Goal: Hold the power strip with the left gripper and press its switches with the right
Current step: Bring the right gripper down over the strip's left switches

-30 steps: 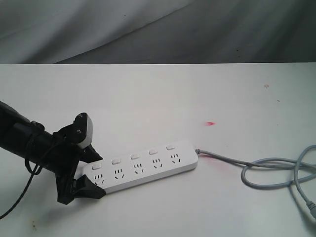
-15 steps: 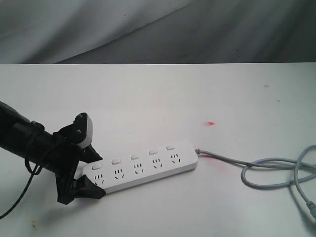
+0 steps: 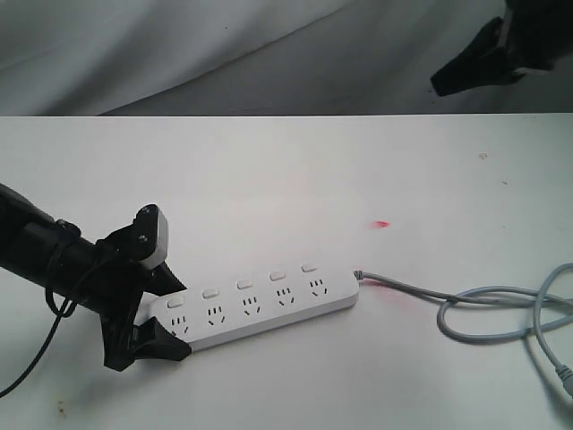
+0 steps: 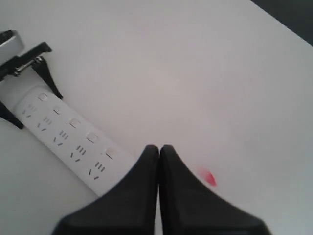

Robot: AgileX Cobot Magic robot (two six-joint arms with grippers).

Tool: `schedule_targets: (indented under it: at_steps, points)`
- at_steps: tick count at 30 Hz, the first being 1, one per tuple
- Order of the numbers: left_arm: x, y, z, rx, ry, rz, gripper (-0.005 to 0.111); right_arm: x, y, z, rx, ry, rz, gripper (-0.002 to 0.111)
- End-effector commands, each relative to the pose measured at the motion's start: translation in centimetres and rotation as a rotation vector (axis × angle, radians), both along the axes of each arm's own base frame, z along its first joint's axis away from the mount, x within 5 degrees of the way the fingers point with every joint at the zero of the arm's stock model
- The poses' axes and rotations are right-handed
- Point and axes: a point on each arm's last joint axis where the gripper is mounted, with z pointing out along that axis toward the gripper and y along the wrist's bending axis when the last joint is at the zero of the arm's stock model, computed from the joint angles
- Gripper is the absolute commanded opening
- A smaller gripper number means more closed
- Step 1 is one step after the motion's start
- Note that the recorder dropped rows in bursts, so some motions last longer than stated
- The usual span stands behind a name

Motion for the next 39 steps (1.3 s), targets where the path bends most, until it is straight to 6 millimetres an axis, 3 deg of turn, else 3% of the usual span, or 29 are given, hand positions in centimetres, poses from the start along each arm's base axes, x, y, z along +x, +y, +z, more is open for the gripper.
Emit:
schedule_targets:
  at_steps: [1, 5, 6, 8, 12, 16, 17, 21, 25, 32, 39]
  points:
    - [0.2, -0.1, 0.0, 0.006, -0.012, -0.007, 0.0, 1.7, 1.9, -2.7, 0.086, -0.023, 0.114, 0.011]
    - [0.2, -0.1, 0.0, 0.006, -0.012, -0.007, 0.0, 2.5, 4.6, -6.1, 0.072, 0.008, 0.23, 0.048]
    - [0.2, -0.1, 0.0, 0.006, -0.012, -0.007, 0.0, 2.9, 6.2, -7.8, 0.055, 0.003, 0.28, 0.071]
    - [0.2, -0.1, 0.0, 0.006, -0.012, -0.007, 0.0, 3.1, 8.6, -9.7, 0.029, -0.012, 0.327, 0.082]
    - [0.2, -0.1, 0.0, 0.006, -0.012, -0.007, 0.0, 2.9, 11.7, -10.9, 0.006, -0.057, 0.367, 0.081]
    - [0.2, -0.1, 0.0, 0.006, -0.012, -0.007, 0.0, 2.8, 12.9, -11.0, 0.062, -0.046, 0.344, 0.08]
    - [0.2, -0.1, 0.0, 0.006, -0.012, -0.007, 0.0, 2.8, 13.2, -11.4, 0.061, -0.04, 0.343, 0.078]
    - [0.2, -0.1, 0.0, 0.006, -0.012, -0.007, 0.0, 1.8, 16.0, -13.0, 0.042, -0.026, 0.42, 0.05]
    - [0.2, -0.1, 0.0, 0.006, -0.012, -0.007, 0.0, 0.9, 17.4, -13.3, 0.038, -0.008, 0.475, 0.041]
    - [0.2, -0.1, 0.0, 0.006, -0.012, -0.007, 0.0, 0.7, 18.3, -15.2, 0.004, -0.049, 0.556, 0.039]
    - [0.2, -0.1, 0.0, 0.006, -0.012, -0.007, 0.0, 0.5, 21.1, -17.3, -0.056, -0.143, 0.611, 0.039]
